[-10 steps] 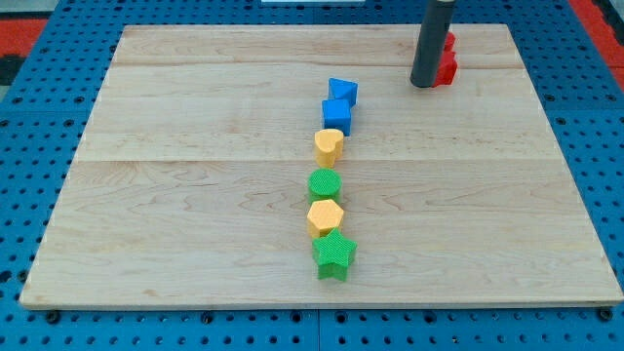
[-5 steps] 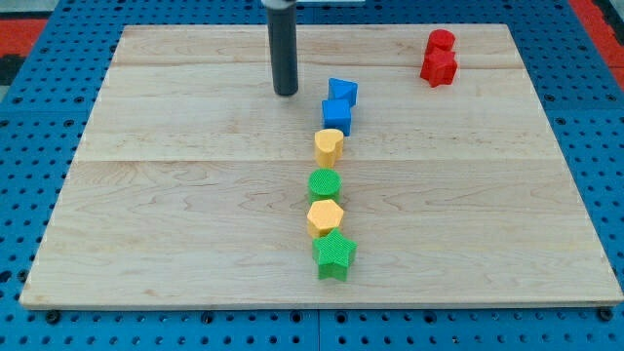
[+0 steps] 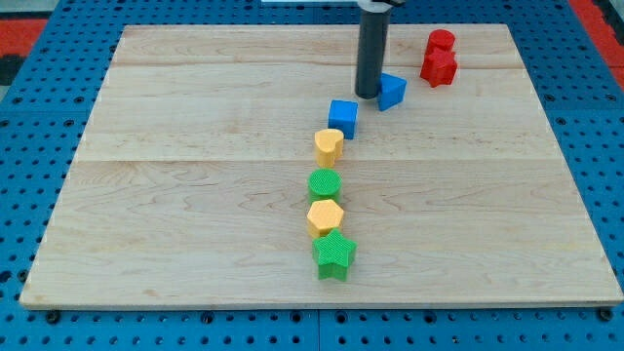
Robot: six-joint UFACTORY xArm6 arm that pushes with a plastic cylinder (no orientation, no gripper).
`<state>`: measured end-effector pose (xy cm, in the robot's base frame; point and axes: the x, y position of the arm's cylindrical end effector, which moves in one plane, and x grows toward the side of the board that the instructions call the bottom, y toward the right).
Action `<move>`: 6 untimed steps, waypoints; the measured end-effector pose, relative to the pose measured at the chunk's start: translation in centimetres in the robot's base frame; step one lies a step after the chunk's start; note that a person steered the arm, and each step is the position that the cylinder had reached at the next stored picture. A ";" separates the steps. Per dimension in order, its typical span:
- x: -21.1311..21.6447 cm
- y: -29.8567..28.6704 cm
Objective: Place the blue cube diagonally bottom right to the blue triangle
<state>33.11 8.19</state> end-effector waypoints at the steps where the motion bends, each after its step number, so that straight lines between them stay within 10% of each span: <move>1: 0.0 2.5; 4: 0.9 -11.4; 6: 5.5 -9.1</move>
<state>38.57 -0.90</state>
